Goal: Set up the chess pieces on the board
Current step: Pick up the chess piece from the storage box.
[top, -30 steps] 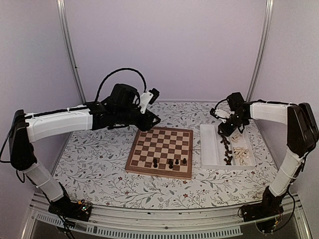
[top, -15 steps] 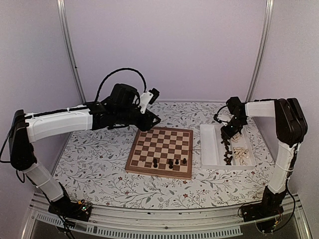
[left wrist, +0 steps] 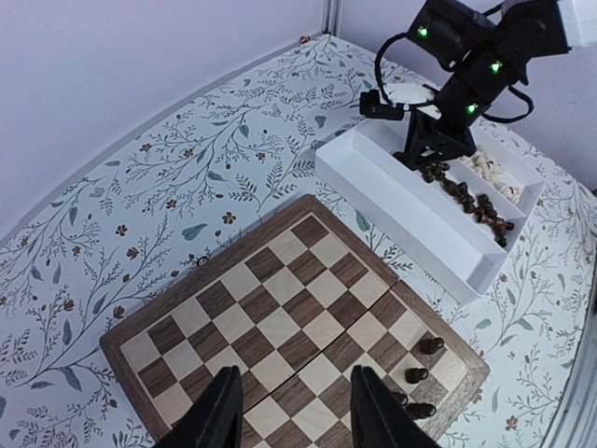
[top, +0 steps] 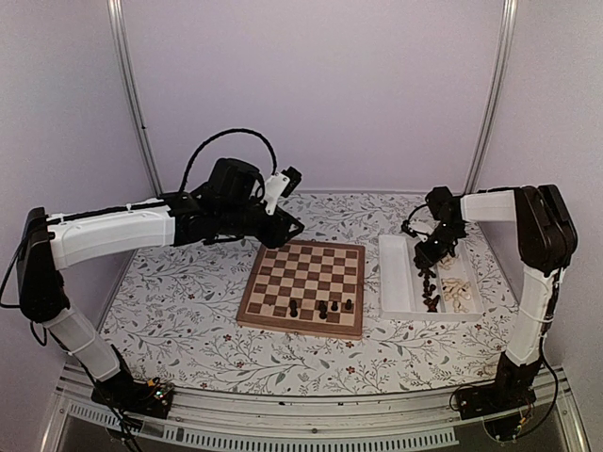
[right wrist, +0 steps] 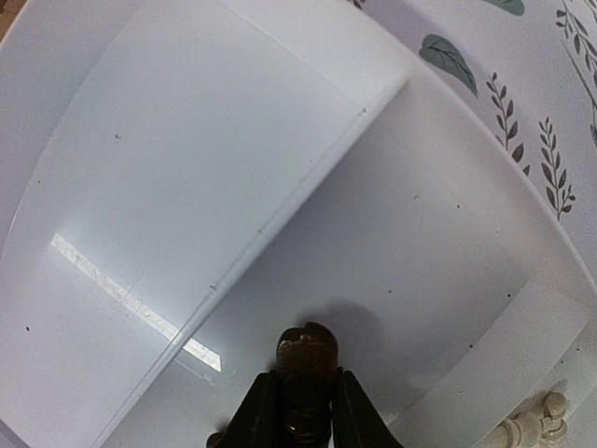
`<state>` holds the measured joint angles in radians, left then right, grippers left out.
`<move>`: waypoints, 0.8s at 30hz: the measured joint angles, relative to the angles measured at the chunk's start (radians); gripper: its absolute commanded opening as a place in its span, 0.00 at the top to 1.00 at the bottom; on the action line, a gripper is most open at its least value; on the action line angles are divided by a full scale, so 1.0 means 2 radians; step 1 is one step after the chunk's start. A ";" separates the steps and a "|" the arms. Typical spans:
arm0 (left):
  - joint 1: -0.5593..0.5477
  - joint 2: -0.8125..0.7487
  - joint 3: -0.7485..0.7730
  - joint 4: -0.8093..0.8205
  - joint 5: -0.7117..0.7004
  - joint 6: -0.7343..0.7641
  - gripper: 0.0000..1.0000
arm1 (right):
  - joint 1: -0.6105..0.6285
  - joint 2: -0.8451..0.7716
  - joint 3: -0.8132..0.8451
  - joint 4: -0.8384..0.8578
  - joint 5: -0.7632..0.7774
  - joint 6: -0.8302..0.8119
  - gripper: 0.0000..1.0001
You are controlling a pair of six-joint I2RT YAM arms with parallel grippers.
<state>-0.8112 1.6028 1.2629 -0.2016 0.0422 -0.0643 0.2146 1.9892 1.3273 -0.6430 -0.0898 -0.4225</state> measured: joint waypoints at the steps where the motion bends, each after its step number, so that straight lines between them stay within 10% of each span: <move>1: 0.000 0.000 0.000 0.000 0.000 0.000 0.57 | 0.000 -0.002 -0.003 0.000 -0.002 0.001 0.84; 24: -0.014 0.085 0.026 0.140 0.138 -0.160 0.59 | 0.000 -0.272 -0.125 0.051 -0.220 -0.078 0.90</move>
<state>-0.8383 1.7729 1.3155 0.0792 0.3176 -0.3847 0.2146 1.4448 1.0779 -0.5415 -0.5297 -0.5793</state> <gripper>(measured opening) 0.419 0.153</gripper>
